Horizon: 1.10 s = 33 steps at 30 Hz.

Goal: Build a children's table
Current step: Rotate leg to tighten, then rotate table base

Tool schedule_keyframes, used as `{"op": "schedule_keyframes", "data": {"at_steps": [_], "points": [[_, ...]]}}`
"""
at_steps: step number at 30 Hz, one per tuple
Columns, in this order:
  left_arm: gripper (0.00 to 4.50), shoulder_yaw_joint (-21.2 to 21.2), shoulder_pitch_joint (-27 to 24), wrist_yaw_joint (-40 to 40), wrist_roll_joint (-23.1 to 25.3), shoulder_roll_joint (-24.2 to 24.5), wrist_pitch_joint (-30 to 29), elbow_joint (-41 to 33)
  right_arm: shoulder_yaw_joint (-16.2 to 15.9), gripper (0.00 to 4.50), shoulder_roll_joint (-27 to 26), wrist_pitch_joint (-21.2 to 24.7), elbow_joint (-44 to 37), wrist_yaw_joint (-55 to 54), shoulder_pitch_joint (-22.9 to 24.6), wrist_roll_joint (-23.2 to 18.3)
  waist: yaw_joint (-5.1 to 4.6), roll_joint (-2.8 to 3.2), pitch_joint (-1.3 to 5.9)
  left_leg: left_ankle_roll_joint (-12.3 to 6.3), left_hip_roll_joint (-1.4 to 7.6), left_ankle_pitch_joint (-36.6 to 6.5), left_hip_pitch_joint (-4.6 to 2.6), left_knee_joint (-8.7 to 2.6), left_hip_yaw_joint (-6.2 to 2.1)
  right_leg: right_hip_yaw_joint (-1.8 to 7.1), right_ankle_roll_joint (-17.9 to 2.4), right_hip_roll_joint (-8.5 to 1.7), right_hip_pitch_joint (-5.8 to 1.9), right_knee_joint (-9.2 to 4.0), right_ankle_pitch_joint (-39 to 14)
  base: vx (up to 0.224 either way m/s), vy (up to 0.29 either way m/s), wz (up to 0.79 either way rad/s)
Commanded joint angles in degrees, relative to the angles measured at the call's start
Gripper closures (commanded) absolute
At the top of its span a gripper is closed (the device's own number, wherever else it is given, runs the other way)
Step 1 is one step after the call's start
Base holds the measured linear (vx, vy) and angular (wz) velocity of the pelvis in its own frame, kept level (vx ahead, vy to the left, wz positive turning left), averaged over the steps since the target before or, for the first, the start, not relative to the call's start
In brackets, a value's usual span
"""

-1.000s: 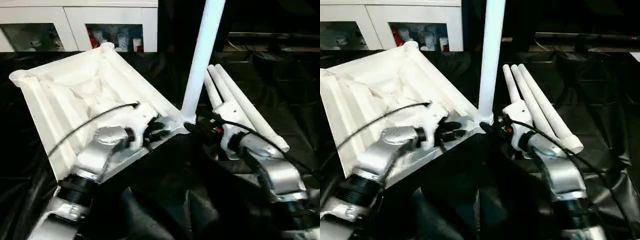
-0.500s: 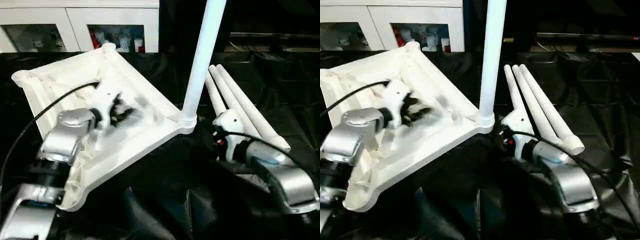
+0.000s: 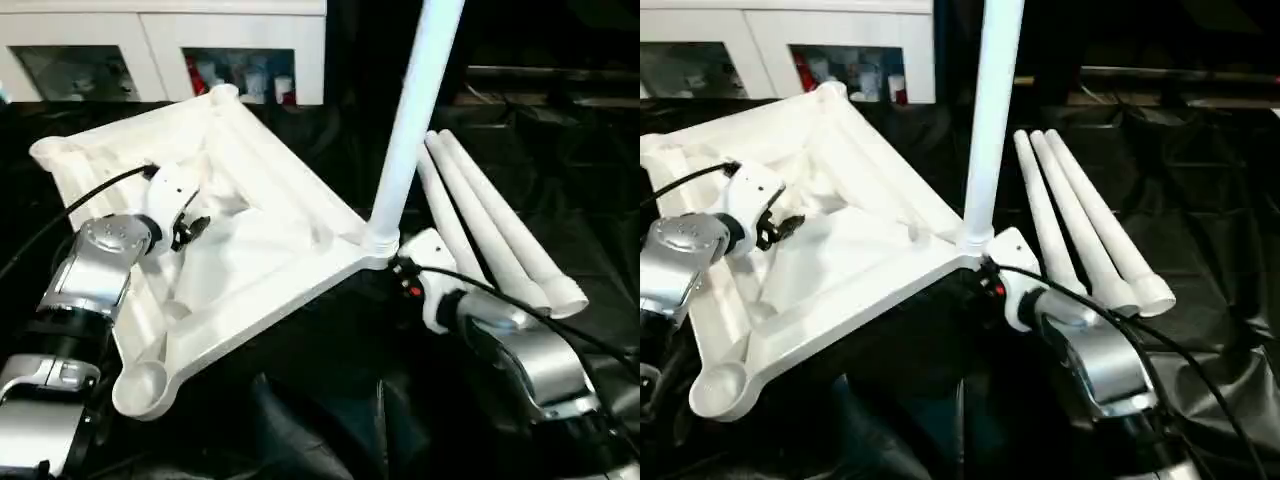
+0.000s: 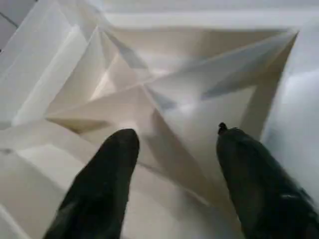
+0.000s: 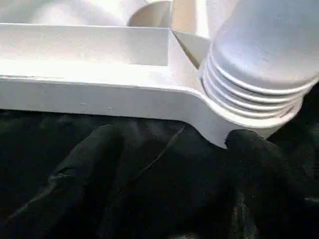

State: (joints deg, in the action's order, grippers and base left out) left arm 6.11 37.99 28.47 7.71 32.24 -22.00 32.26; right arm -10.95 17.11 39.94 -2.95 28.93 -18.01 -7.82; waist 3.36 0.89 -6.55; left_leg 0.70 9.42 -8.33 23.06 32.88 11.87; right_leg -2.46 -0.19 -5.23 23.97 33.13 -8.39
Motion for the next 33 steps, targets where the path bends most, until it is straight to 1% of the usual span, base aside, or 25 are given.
{"op": "schedule_keyframes", "data": {"at_steps": [1, 2, 3, 4, 5, 6, 7, 10, 11, 12, 13, 15, 16, 18, 19, 20, 22, 23, 24, 25, 27, 29, 30, 32, 33], "points": [[2.06, 0.66, 1.22, 0.47, 1.03, 1.0, 0.52, 1.76, 0.13, 1.12, -0.25, 1.34, 0.88, -0.37, -0.47, 0.29, 0.08, 0.91, 4.87, 2.85, 3.11, -20.15, -2.47, -4.2, -2.27, 2.04, -10.51, -2.83, -1.89, -3.22, -14.68, 0.0, 0.0, 0.0], [2.18, 0.72, 1.42, 0.82, 1.07, 1.09, 0.92, 2.28, -0.08, 1.24, -0.25, 1.49, 0.9, -0.19, -0.61, 0.26, 0.02, 0.65, 4.74, 2.81, 3.12, -20.23, -2.41, -4.24, -2.21, 2.06, -10.51, -2.8, -1.83, -3.31, -14.76, 0.0, 0.0, 0.0], [2.3, 0.85, 1.61, 1.29, 1.14, 1.14, 1.2, 2.83, -0.28, 1.3, -0.23, 1.67, 1.07, -0.01, -0.83, 0.22, 0.06, 0.75, 4.77, 2.82, 3.14, -20.11, -2.37, -4.24, -2.25, 2.08, -10.5, -2.85, -1.93, -3.2, -14.7, 0.0, 0.0, 0.0], [2.3, 0.93, 1.7, 1.61, 1.14, 1.15, 1.4, 3.15, -0.41, 1.34, -0.21, 1.75, 1.19, 0.07, -0.97, 0.21, 0.07, 0.77, 4.74, 2.78, 3.13, -19.96, -2.33, -4.26, -2.28, 2.06, -10.42, -2.87, -1.94, -3.2, -14.8, 0.0, 0.0, 0.0], [2.37, 1.14, 1.98, 1.29, 1.46, 1.24, 1.97, 3.88, -0.58, 1.43, -0.16, 1.82, 1.54, 0.18, -1.28, 0.27, 0.06, 0.84, 4.79, 2.89, 3.14, -19.93, -2.46, -4.23, -2.23, 2.09, -10.45, -2.85, -1.85, -3.21, -14.7, 0.0, 0.0, 0.0], [2.51, 0.99, 2.37, 0.34, 1.77, 1.21, 2.62, 4.73, -0.67, 1.56, -0.12, 1.85, 1.85, 0.24, -1.58, 0.29, -0.03, 0.71, 4.66, 2.87, 3.15, -19.98, -2.38, -4.28, -2.23, 2.09, -10.43, -2.84, -1.83, -3.24, -14.7, 0.0, 0.0, 0.0], [2.63, 0.47, 2.8, -0.77, 1.79, 1.18, 2.87, 5.32, -0.65, 1.68, -0.09, 1.88, 2.13, 0.23, -1.89, 0.3, -0.04, 0.76, 4.74, 2.91, 3.1, -19.9, -2.35, -4.24, -2.25, 2.07, -10.37, -2.87, -1.94, -3.17, -14.67, 0.0, 0.0, 0.0], [2.78, -0.87, 3.53, -3.04, 1.59, 1.24, 2.94, 5.99, -0.51, 1.82, 0.09, 2.0, 2.26, 0.31, -2.23, 0.23, -0.12, 0.73, 4.74, 2.9, 3.11, -19.92, -2.41, -4.21, -2.23, 2.08, -10.47, -2.85, -1.92, -3.11, -14.44, 0.0, 0.0, 0.0], [2.92, -1.5, 3.9, -4.49, 1.75, 1.66, 3.17, 5.95, -0.31, 1.95, 0.34, 2.11, 2.18, 0.51, -2.32, 0.18, -0.1, 0.82, 4.72, 2.85, 3.14, -19.83, -2.43, -4.18, -2.19, 2.1, -10.55, -2.85, -1.88, -3.12, -14.3, 0.0, 0.0, 0.0], [3.16, -2.05, 3.98, -5.04, 1.62, 1.9, 2.77, 5.73, -0.21, 2.18, 0.53, 2.03, 2.22, 0.6, -2.26, 0.2, -0.09, 0.74, 4.68, 2.74, 3.12, -19.64, -2.42, -4.15, -2.19, 2.08, -10.56, -2.85, -1.9, -3.14, -14.27, 0.0, 0.0, 0.0], [3.16, -2.4, 4.05, -5.25, 1.54, 2.04, 2.53, 5.67, -0.14, 2.18, 0.65, 1.98, 2.26, 0.65, -2.22, 0.22, -0.08, 0.74, 4.7, 2.63, 3.09, -19.36, -2.33, -4.15, -2.2, 2.06, -10.48, -2.84, -1.98, -3.1, -14.29, 0.0, 0.0, 0.0], [3.18, -2.46, 4.02, -5.35, 1.93, 2.5, 2.19, 5.69, -0.1, 2.26, 0.76, 1.88, 2.35, 0.57, -2.11, 0.33, -0.06, 0.81, 4.73, 2.62, 3.15, -19.06, -2.46, -4.13, -2.17, 2.08, -10.52, -2.79, -1.87, -3.06, -13.95, 0.0, 0.0, 0.0], [3.26, -2.12, 3.9, -5.06, 2.51, 3.07, 1.93, 5.83, -0.06, 2.33, 0.85, 1.77, 2.47, 0.48, -1.99, 0.4, -0.06, 0.75, 4.71, 2.57, 3.14, -18.86, -2.44, -4.14, -2.15, 2.08, -10.57, -2.74, -1.87, -3.05, -13.7, 0.0, 0.0, 0.0], [3.58, -0.53, 3.4, -3.02, 3.38, 4.02, 1.74, 6.27, -0.11, 2.59, 0.7, 1.35, 2.9, 0.15, -1.96, 0.59, -0.05, 0.79, 4.72, 2.51, 3.13, -18.62, -2.37, -4.14, -2.16, 2.08, -10.55, -2.74, -1.88, -2.99, -13.41, 0.0, 0.0, 0.0], [3.65, 0.91, 2.82, -1.08, 3.87, 4.52, 1.97, 6.26, -0.04, 2.67, 0.35, 1.05, 3.27, -0.28, -2.09, 0.68, 0.01, 0.94, 4.75, 2.53, 3.12, -18.4, -2.39, -4.15, -2.21, 2.1, -10.55, -2.85, -1.88, -3.06, -13.51, 0.0, 0.0, 0.0], [3.64, 1.86, 2.31, 0.76, 3.91, 4.68, 1.99, 6.22, -0.07, 2.71, 0.02, 0.83, 3.66, -0.49, -2.33, 0.72, -0.02, 0.94, 4.77, 2.62, 3.12, -18.42, -2.38, -4.14, -2.16, 2.1, -10.67, -2.84, -1.88, -3.02, -13.4, 0.0, 0.0, 0.0], [3.91, 4.07, 1.22, 4.05, 4.59, 5.13, 2.35, 5.9, -0.04, 2.93, -0.98, -0.45, 5.11, -1.5, -3.08, 1.14, -0.06, 1.13, 4.69, 3.16, 3.15, -19.36, -2.46, -4.23, -2.17, 2.15, -11.1, -2.9, -1.72, -3.14, -13.6, 0.0, 0.0, 0.0], [3.91, 4.46, 1.03, 4.56, 4.76, 5.23, 2.42, 5.82, -0.01, 2.93, -1.21, -0.69, 5.43, -1.75, -3.24, 1.23, -0.11, 1.12, 4.64, 3.31, 3.18, -19.67, -2.42, -4.25, -2.18, 2.16, -11.2, -2.91, -1.74, -3.09, -13.6, 0.0, 0.0, 0.0], [4.1, 5.3, 0.5, 5.98, 4.99, 5.43, 2.22, 5.49, -0.05, 3.14, -1.92, -1.3, 6.65, -2.2, -3.85, 1.32, -0.08, 1.43, 4.66, 3.72, 3.24, -20.46, -2.51, -4.31, -2.28, 2.14, -11.29, -2.95, -1.72, -3.05, -13.91, 0.0, 0.0, 0.0], [4.14, 5.3, 0.5, 5.98, 4.99, 5.43, 2.22, 5.49, -0.05, 3.21, -1.92, -1.3, 6.65, -2.2, -3.85, 1.32, -0.12, 1.25, 4.64, 3.96, 3.2, -20.93, -2.47, -4.37, -2.25, 2.13, -11.3, -2.9, -1.77, -3.07, -13.94, 0.0, 0.0, 0.0], [4.21, 6.3, -0.19, 7.98, 5.31, 5.96, 1.49, 4.65, -0.01, 3.25, -3.09, -2.61, 8.97, -2.94, -5.08, 1.45, -0.13, 1.29, 4.63, 4.32, 3.27, -21.66, -2.68, -4.42, -2.29, 2.14, -11.35, -2.98, -1.62, -3.1, -14.48, 0.0, 0.0, 0.0], [4.41, 7.12, -0.67, 9.8, 5.62, 6.7, 1.07, 3.72, 0.5, 3.54, -4.29, -4.0, 11.14, -3.73, -6.25, 1.52, -0.33, 1.19, 4.52, 4.57, 3.2, -22.55, -2.51, -4.48, -2.37, 2.13, -11.32, -3.06, -1.73, -3.14, -15.72, 0.0, 0.0, 0.0], [4.47, 7.33, -0.75, 10.32, 5.73, 6.93, 1.04, 3.48, 0.77, 3.63, -4.71, -4.44, 11.92, -3.99, -6.66, 1.54, -0.38, 1.21, 4.45, 4.74, 3.26, -23.43, -2.65, -4.51, -2.41, 2.19, -11.09, -3.19, -1.57, -3.35, -16.9, 0.0, 0.0, 0.0], [4.5, 7.85, -1.13, 12.34, 5.59, 7.65, 1.02, 2.65, 0.88, 3.73, -5.3, -5.18, 13.64, -4.16, -7.53, 1.67, -0.51, 1.17, 4.5, 4.89, 3.29, -23.81, -2.77, -4.53, -2.43, 2.2, -10.98, -3.19, -1.49, -3.4, -17.58, 0.0, 0.0, 0.0], [4.5, 7.97, -1.4, 13.32, 5.35, 8.0, 0.9, 2.01, 0.7, 3.85, -5.49, -5.66, 14.57, -4.11, -7.95, 1.85, -0.54, 1.27, 4.47, 5.04, 3.35, -23.92, -2.83, -4.53, -2.46, 2.22, -11.0, -3.2, -1.46, -3.37, -17.51, 0.0, 0.0, 0.0]]}}
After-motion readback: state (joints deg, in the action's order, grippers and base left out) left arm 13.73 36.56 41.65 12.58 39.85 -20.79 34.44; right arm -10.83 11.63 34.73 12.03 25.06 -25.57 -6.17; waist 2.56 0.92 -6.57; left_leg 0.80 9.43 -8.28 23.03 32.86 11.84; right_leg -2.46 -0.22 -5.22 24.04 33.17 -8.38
